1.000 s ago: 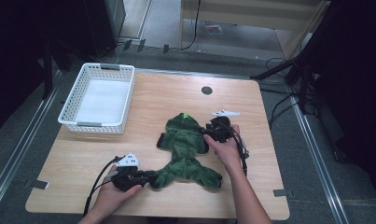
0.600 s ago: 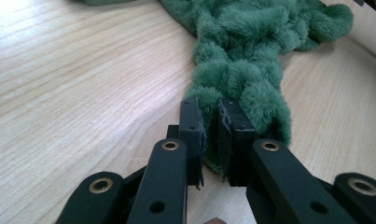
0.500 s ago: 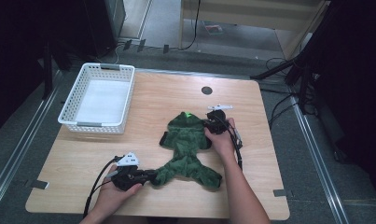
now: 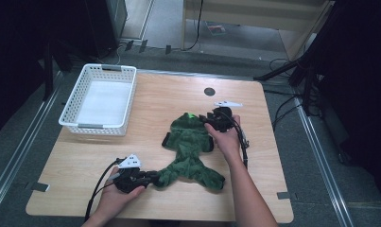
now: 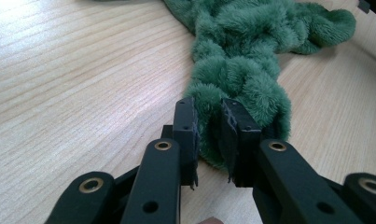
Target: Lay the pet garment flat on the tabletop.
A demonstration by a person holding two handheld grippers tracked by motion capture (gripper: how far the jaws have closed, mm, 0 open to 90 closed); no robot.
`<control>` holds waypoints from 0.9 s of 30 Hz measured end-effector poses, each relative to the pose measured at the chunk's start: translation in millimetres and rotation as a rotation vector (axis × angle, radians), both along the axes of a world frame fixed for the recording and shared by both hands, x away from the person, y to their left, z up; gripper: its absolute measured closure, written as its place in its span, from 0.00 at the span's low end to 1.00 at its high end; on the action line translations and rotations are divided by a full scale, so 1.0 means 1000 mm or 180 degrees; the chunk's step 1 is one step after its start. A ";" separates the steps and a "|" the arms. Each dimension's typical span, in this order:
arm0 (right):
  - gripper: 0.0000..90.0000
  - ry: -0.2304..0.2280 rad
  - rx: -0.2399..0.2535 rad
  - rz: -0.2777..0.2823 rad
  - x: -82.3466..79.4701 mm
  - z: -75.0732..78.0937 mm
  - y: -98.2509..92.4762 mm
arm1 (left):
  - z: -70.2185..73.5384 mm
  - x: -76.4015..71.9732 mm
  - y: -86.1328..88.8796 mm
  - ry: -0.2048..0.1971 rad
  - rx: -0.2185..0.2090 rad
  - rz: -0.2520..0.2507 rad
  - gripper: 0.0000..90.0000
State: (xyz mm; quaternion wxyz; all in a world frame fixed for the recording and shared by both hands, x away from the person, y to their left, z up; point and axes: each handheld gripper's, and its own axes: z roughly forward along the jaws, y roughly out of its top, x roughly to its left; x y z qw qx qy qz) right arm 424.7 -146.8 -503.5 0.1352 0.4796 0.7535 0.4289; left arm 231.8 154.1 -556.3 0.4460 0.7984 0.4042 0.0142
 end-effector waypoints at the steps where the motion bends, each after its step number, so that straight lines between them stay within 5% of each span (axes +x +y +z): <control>1: 0.65 -0.0002 -0.0001 0.0033 0.001 0.002 0.007 | 0.000 0.000 0.000 -0.0005 -0.0001 -0.0003 0.85; 7: 0.68 0.0101 -0.0287 0.0202 0.007 -0.007 0.047 | 0.000 -0.001 0.000 -0.0030 0.0030 0.0013 0.86; 10: 0.68 0.0181 -0.0336 0.0166 0.011 -0.016 0.050 | 0.000 -0.002 0.000 -0.0037 0.0044 -0.0006 0.87; 11: 0.68 0.0291 -0.0372 0.0035 0.017 -0.024 0.047 | 0.000 -0.002 -0.001 -0.0044 0.0054 -0.0024 0.87; 14: 0.66 0.0378 -0.0265 -0.0055 0.022 -0.031 0.041 | 0.000 -0.002 -0.001 -0.0036 0.0046 -0.0034 0.86; 16: 0.63 0.0371 -0.0242 -0.0043 0.022 -0.031 0.041 | 0.000 -0.002 0.000 -0.0014 0.0012 -0.0049 0.80; 19: 0.59 0.0168 -0.0177 0.0037 0.014 -0.021 0.038 | 0.004 0.006 0.009 0.0078 -0.0316 0.0033 0.69; 20: 0.59 0.0168 -0.0177 0.0037 0.014 -0.021 0.038 | 0.004 0.006 0.009 0.0078 -0.0316 0.0033 0.66; 21: 0.61 0.0086 -0.0159 0.0083 0.007 -0.014 0.035 | 0.009 0.015 0.012 0.0070 -0.0431 0.0205 0.62; 22: 0.61 0.0086 -0.0159 0.0083 0.007 -0.014 0.035 | 0.009 0.015 0.012 0.0070 -0.0431 0.0205 0.59; 23: 0.63 0.0020 -0.0178 0.0078 0.000 -0.008 0.031 | 0.015 0.027 0.011 0.0061 -0.0471 0.0429 0.57; 24: 0.63 0.0020 -0.0178 0.0078 0.000 -0.008 0.031 | 0.015 0.027 0.011 0.0061 -0.0471 0.0429 0.56; 25: 0.66 0.0028 -0.0173 0.0046 -0.006 -0.005 0.026 | 0.019 0.041 0.007 0.0038 -0.0437 0.0684 0.56; 27: 0.69 0.0064 -0.0147 0.0041 -0.011 -0.006 0.021 | 0.019 0.049 0.005 0.0049 -0.0431 0.0787 0.55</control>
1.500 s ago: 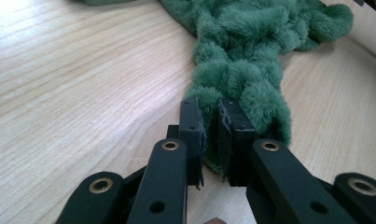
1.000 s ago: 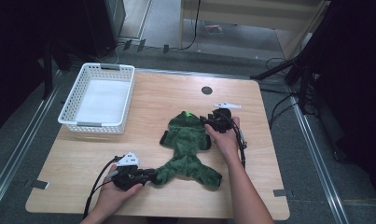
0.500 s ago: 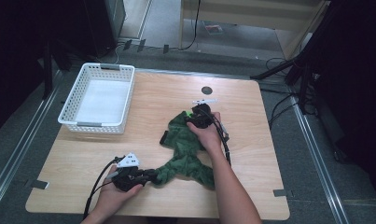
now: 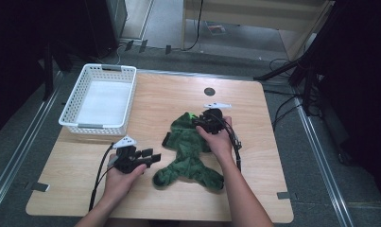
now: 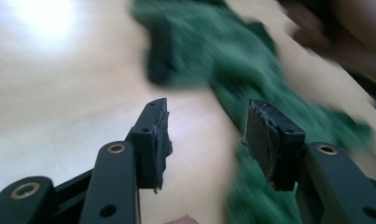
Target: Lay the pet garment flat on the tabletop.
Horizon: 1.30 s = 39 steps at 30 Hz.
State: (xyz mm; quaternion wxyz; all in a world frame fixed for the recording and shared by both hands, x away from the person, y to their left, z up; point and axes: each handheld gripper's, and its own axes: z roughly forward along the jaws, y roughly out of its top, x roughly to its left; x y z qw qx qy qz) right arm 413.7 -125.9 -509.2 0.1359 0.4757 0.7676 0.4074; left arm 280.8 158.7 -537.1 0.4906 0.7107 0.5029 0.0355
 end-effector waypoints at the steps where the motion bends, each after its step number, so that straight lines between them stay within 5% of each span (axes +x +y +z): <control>1: 0.71 0.0025 0.0008 0.0018 -0.002 -0.001 -0.002 | 0.000 0.016 -0.007 0.0051 0.0032 0.0192 0.55; 4: 0.74 0.0077 -0.0054 0.0067 -0.007 -0.006 -0.005 | -0.002 0.036 -0.019 0.0064 0.0135 0.0332 0.54; 10: 0.76 0.0142 -0.0097 0.0093 -0.008 -0.013 -0.005 | -0.003 0.050 -0.034 0.0014 0.0248 0.0361 0.58; 14: 0.76 0.0162 -0.0092 0.0128 -0.010 -0.020 -0.002 | -0.011 0.054 -0.037 0.0127 0.0384 0.0300 0.80; 20: 0.75 0.0148 -0.0179 0.0106 -0.010 -0.027 -0.002 | -0.010 0.051 -0.036 0.0120 0.0535 0.0201 0.89; 28: 0.69 0.0027 -0.0129 0.0027 -0.014 -0.023 -0.008 | -0.011 0.051 -0.026 0.0100 0.0407 0.0194 0.85; 33: 0.62 -0.0149 -0.0033 0.0002 -0.036 -0.013 -0.024 | -0.010 0.052 -0.020 0.0077 0.0280 0.0161 0.75; 35: 0.61 -0.0181 0.0018 -0.0031 -0.046 -0.011 -0.033 | -0.011 0.053 -0.021 0.0079 0.0326 0.0133 0.77; 39: 0.56 -0.0090 0.0180 -0.0167 -0.062 -0.012 -0.049 | -0.012 0.052 -0.023 0.0077 0.0342 0.0134 0.80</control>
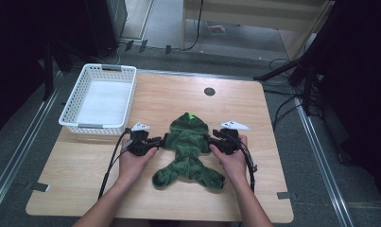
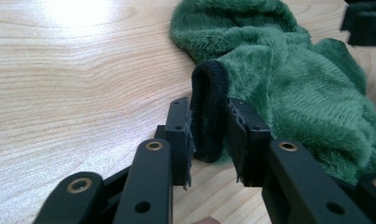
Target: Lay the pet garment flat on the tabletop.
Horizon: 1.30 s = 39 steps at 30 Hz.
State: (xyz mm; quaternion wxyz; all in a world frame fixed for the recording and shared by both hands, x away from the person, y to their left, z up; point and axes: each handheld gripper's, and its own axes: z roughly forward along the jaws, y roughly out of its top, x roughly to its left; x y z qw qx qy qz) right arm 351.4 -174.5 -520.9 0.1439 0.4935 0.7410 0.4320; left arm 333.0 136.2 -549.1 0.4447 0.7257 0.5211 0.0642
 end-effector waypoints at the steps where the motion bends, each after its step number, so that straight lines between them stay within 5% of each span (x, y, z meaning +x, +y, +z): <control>1: 0.55 0.0064 0.0050 0.0010 -0.003 -0.002 -0.003 | 0.000 0.000 0.000 -0.0006 0.0001 0.0004 0.81; 5: 0.56 0.0146 0.0083 0.0077 -0.009 -0.010 -0.003 | -0.001 0.000 -0.001 -0.0010 0.0040 -0.0008 0.84; 6: 0.70 0.0176 0.0056 0.0143 -0.010 -0.014 0.000 | 0.000 -0.001 -0.003 -0.0005 0.0074 -0.0011 0.87; 8: 0.78 0.0169 0.0002 0.0141 -0.011 -0.015 0.002 | 0.000 -0.001 -0.003 -0.0006 0.0090 -0.0003 0.88; 9: 0.90 0.0162 -0.0155 0.0090 -0.011 -0.017 0.006 | 0.000 -0.001 -0.003 -0.0002 0.0111 0.0001 0.90; 12: 0.92 0.0223 -0.0257 -0.0032 -0.012 -0.022 0.006 | 0.001 -0.003 -0.004 -0.0020 0.0191 -0.0006 0.91; 14: 0.91 0.0223 -0.0196 -0.0047 -0.013 -0.024 0.004 | 0.001 -0.003 -0.004 -0.0022 0.0197 -0.0012 0.91; 17: 0.71 0.0160 -0.0127 -0.0062 -0.017 -0.019 0.002 | 0.003 -0.003 -0.001 -0.0015 0.0116 0.0019 0.83; 19: 0.67 0.0095 -0.0062 -0.0041 -0.023 -0.013 0.001 | 0.007 -0.008 0.002 -0.0086 0.0075 0.0113 0.70; 24: 0.65 0.0027 -0.0006 0.0017 -0.041 -0.003 0.002 | 0.019 -0.024 0.001 -0.0225 0.0011 0.0164 0.62; 25: 0.65 0.0052 0.0019 0.0093 -0.050 -0.002 0.005 | 0.021 -0.035 -0.006 -0.0236 -0.0053 0.0068 0.62; 30: 0.68 0.0162 -0.0104 0.0394 -0.065 -0.009 0.020 | 0.016 -0.055 -0.037 -0.0208 0.0073 -0.0428 0.66; 32: 0.75 0.0196 -0.0188 0.0390 -0.068 -0.013 0.023 | 0.015 -0.056 -0.042 -0.0205 0.0126 -0.0480 0.70; 33: 0.78 0.0204 -0.0203 0.0397 -0.068 -0.015 0.024 | 0.010 -0.057 -0.049 -0.0192 0.0308 -0.0469 0.71; 35: 0.86 0.0238 -0.0226 0.0417 -0.069 -0.017 0.025 | 0.007 -0.056 -0.050 -0.0168 0.0455 -0.0455 0.76; 39: 0.97 0.0235 -0.0326 0.0325 -0.070 -0.018 0.023 | 0.004 -0.054 -0.047 -0.0142 0.0462 -0.0485 0.94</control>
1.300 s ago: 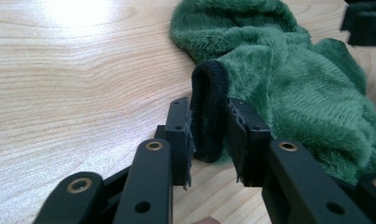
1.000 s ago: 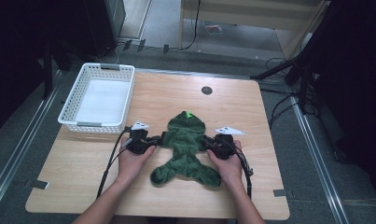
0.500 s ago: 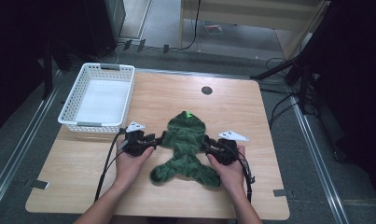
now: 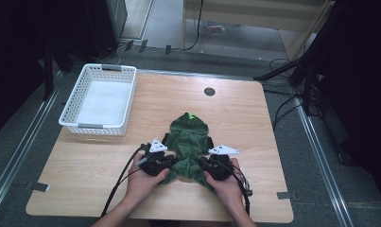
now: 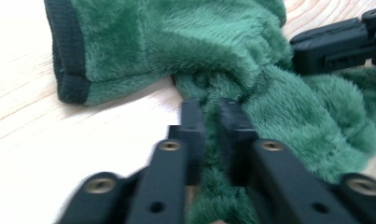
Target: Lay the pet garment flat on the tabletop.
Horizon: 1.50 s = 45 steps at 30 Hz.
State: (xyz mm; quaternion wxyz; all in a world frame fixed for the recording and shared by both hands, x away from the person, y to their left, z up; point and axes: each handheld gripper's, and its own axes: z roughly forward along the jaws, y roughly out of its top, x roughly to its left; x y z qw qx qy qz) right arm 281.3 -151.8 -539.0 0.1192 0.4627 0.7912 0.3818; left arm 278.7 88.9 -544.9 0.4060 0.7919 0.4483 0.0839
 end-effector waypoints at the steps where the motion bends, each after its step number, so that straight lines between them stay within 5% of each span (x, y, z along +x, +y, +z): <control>1: 0.97 0.0011 0.0019 -0.0009 0.000 -0.001 -0.001 | 0.000 0.000 0.000 0.0000 0.0000 0.0000 0.94; 3: 0.96 0.0009 0.0032 -0.0004 0.000 -0.002 -0.002 | 0.000 0.000 0.001 0.0002 -0.0028 0.0002 0.91; 5: 0.81 -0.0022 0.0128 0.0028 -0.002 -0.001 -0.004 | 0.001 -0.002 0.005 -0.0011 -0.0151 0.0022 0.76; 8: 0.74 -0.0109 0.0195 0.0017 -0.009 0.005 -0.009 | 0.005 -0.006 0.012 -0.0039 -0.0231 0.0027 0.67; 10: 0.71 -0.0146 0.0234 -0.0009 -0.015 0.009 -0.016 | 0.011 -0.016 0.028 -0.0121 -0.0189 0.0031 0.65; 15: 0.68 -0.0144 0.0329 -0.0020 -0.035 0.014 -0.034 | 0.009 -0.035 0.049 -0.0047 -0.0266 -0.0031 0.61; 16: 0.66 -0.0090 0.0357 0.0025 -0.047 0.012 -0.040 | 0.006 -0.044 0.049 -0.0065 -0.0137 -0.0107 0.60; 21: 0.68 -0.0054 0.0151 0.0100 -0.066 0.000 -0.040 | -0.003 -0.051 0.043 -0.0083 0.0099 -0.0196 0.72; 27: 0.73 -0.0134 0.0041 0.0068 -0.068 -0.007 -0.043 | -0.005 -0.050 0.047 -0.0101 0.0060 -0.0198 0.74; 31: 0.60 -0.0132 0.0201 0.0136 -0.067 -0.005 -0.046 | -0.004 -0.051 0.057 -0.0124 -0.0183 -0.0132 0.46; 32: 0.50 -0.0225 0.0346 0.0145 -0.067 0.000 -0.053 | -0.002 -0.053 0.074 -0.0197 -0.0420 0.0026 0.38; 33: 0.47 -0.0307 0.0391 0.0103 -0.066 0.004 -0.059 | -0.001 -0.054 0.085 -0.0252 -0.0473 0.0132 0.32; 35: 0.42 -0.0390 0.0416 0.0025 -0.065 0.007 -0.068 | 0.002 -0.056 0.098 -0.0303 -0.0521 0.0242 0.24; 36: 0.28 -0.0526 0.0456 -0.0244 -0.061 0.014 -0.092 | 0.006 -0.059 0.123 -0.0421 -0.0550 0.0383 0.10; 38: 0.12 -0.0611 0.0340 -0.0519 -0.058 0.016 -0.110 | 0.008 -0.063 0.149 -0.0520 -0.0485 0.0549 0.00; 39: 0.06 -0.0614 0.0294 -0.0646 -0.056 0.016 -0.120 | 0.008 -0.063 0.149 -0.0520 -0.0485 0.0549 0.00; 40: 0.03 -0.0589 0.0310 -0.0719 -0.055 0.016 -0.130 | 0.009 -0.066 0.175 -0.0551 -0.0466 0.0758 0.00; 45: 0.00 -0.0623 0.0253 -0.0891 -0.055 0.010 -0.164 | 0.007 -0.074 0.216 -0.0648 -0.0471 0.1016 0.00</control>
